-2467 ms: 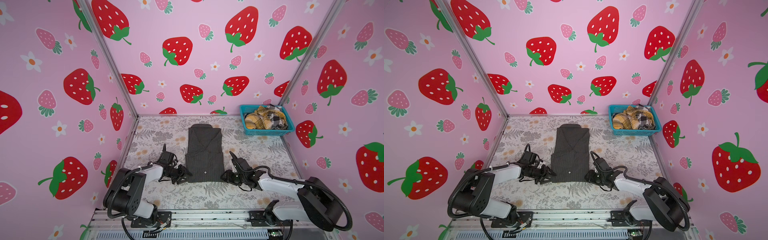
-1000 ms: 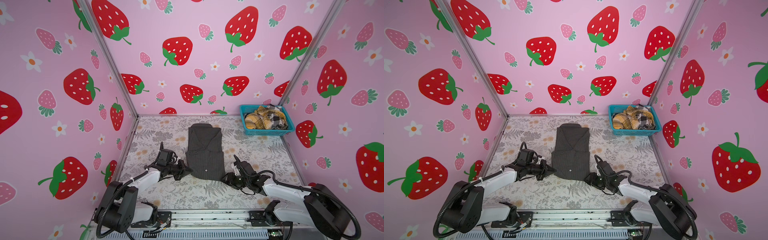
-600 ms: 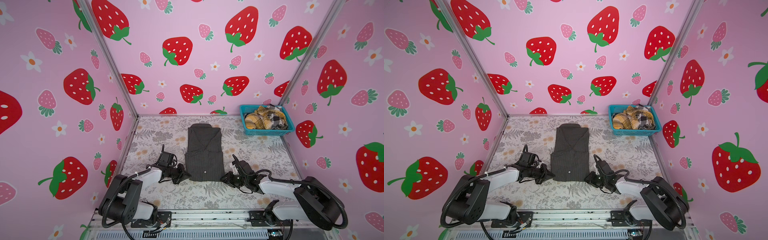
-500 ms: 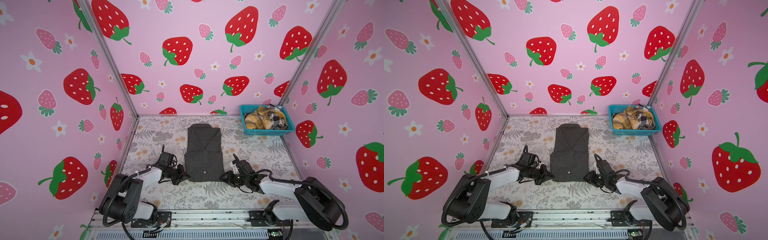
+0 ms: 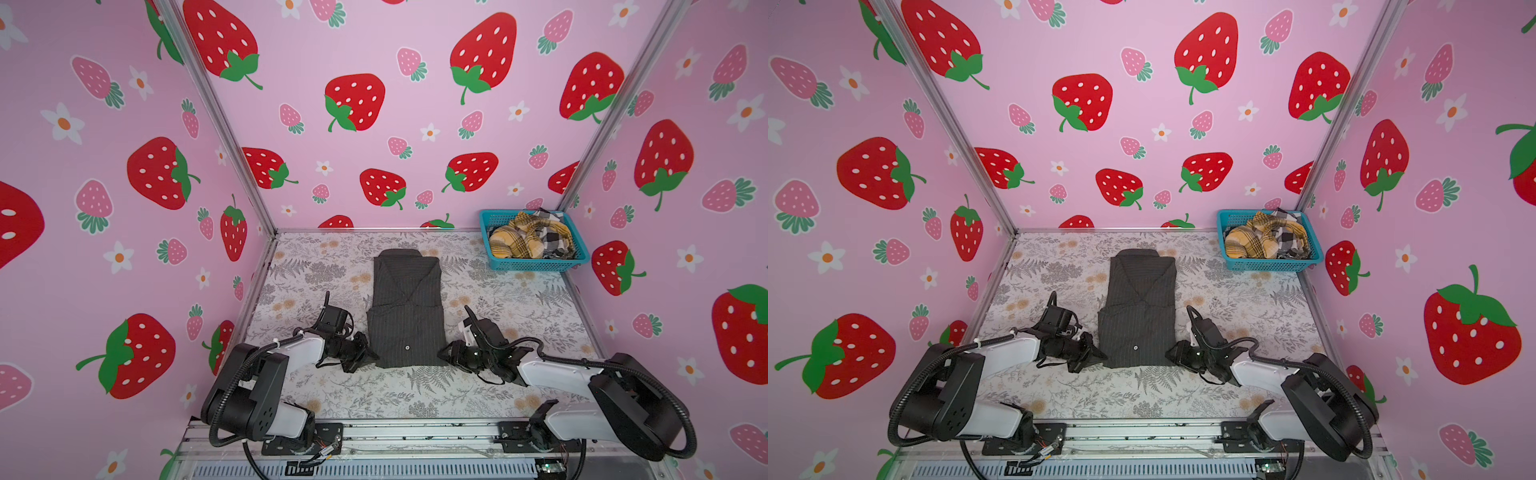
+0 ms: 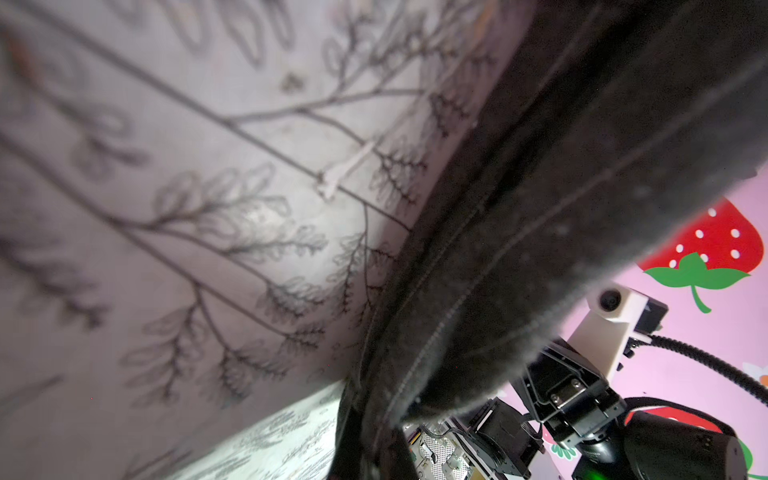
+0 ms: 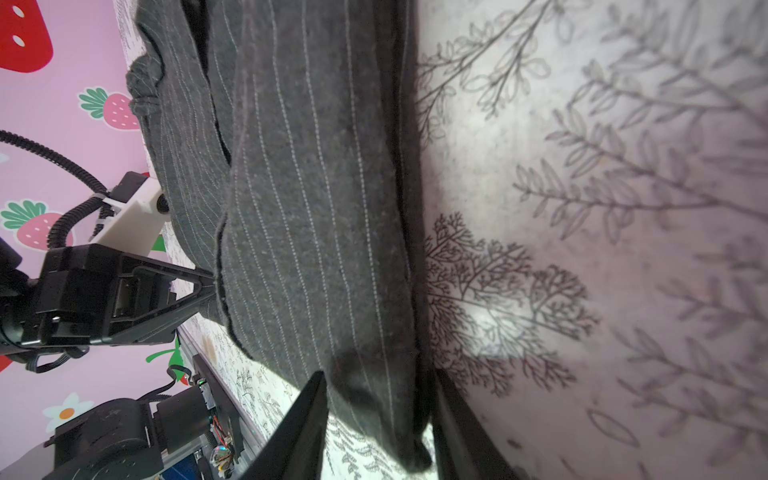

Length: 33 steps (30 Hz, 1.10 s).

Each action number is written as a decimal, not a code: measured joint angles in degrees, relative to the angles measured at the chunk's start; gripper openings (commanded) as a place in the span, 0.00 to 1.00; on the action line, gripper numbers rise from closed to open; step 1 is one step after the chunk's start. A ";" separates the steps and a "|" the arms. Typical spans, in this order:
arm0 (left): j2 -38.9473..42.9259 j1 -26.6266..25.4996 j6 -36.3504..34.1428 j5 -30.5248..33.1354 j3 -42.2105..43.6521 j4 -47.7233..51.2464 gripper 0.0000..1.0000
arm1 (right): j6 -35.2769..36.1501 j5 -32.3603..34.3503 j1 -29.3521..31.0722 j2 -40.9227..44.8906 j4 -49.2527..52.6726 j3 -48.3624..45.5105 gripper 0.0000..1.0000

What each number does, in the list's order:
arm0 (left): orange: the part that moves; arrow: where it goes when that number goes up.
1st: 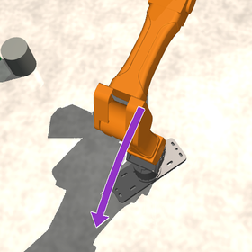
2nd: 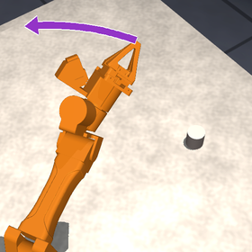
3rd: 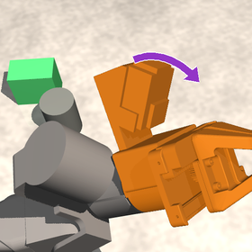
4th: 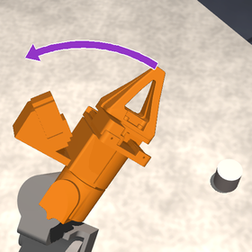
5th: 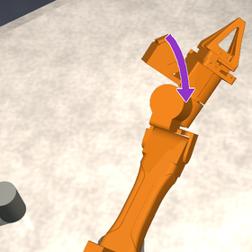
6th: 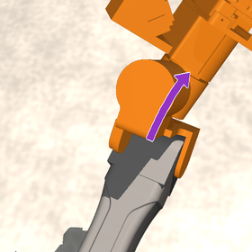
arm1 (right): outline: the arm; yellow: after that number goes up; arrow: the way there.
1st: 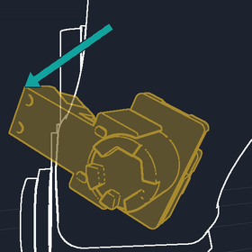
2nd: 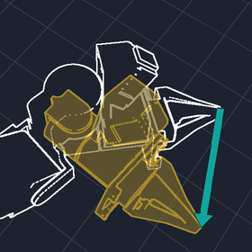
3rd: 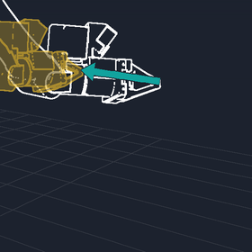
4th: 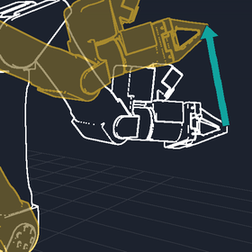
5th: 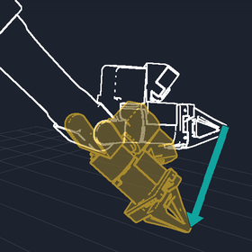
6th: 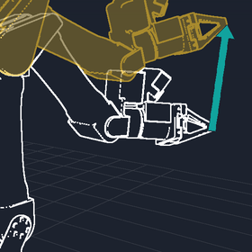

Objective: Fold and stack the long sleeve shirts
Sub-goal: 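Close both grippers on the grey shirt's near edge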

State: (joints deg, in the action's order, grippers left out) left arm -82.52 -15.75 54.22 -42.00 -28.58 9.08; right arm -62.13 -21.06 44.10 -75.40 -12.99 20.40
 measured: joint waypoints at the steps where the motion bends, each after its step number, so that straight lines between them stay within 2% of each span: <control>1: -0.33 0.00 -0.02 0.00 0.00 -0.11 0.00 | -0.22 0.07 0.42 0.44 0.55 -0.11 0.44; 3: -0.90 0.00 -0.02 -0.02 0.00 -0.17 0.00 | -0.61 0.52 0.79 1.51 1.44 -0.55 0.50; 5: -1.29 0.00 -0.02 -0.02 0.00 -0.35 0.00 | -1.03 0.98 0.81 2.71 2.08 -0.90 0.50; 8: -1.36 0.00 -0.02 -0.04 0.00 -0.42 0.00 | -1.31 1.33 0.81 2.95 2.80 -0.98 0.40; 13: -1.38 0.00 -0.13 -0.04 0.00 -0.46 0.00 | -1.18 0.66 0.98 0.96 1.64 -0.52 0.36; 14: -1.40 0.00 -0.22 -0.04 0.00 -0.46 0.02 | -1.25 0.66 1.11 0.50 1.49 -0.26 0.32; 16: -1.53 0.02 -0.39 -0.04 0.00 -0.52 0.21 | -1.46 0.57 1.31 -0.63 0.96 -0.04 0.19; 18: -1.60 0.11 -0.59 -0.68 0.09 -0.63 0.33 | -1.62 0.24 1.49 -1.62 0.44 0.02 0.08; 21: -1.22 0.17 -1.40 -1.62 0.09 -0.96 0.38 | -2.12 0.39 1.66 -2.12 0.52 0.02 0.03; 25: -0.11 0.17 -3.02 -0.74 -0.04 1.68 0.37 | -2.34 0.94 1.70 -1.55 1.18 0.00 0.01; 27: 0.20 0.17 -3.93 0.17 -0.31 3.41 0.30 | -2.36 1.09 1.73 -1.36 1.53 0.00 0.00; 33: -0.46 0.20 -5.14 1.36 -1.18 5.79 0.20 | -2.34 1.33 1.77 -1.29 1.64 0.00 0.00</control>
State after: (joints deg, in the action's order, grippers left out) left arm -82.98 -15.55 49.08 -40.64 -29.76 14.87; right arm -64.47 -19.73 45.87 -76.69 -11.35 20.40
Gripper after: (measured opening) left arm 0.229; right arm 0.058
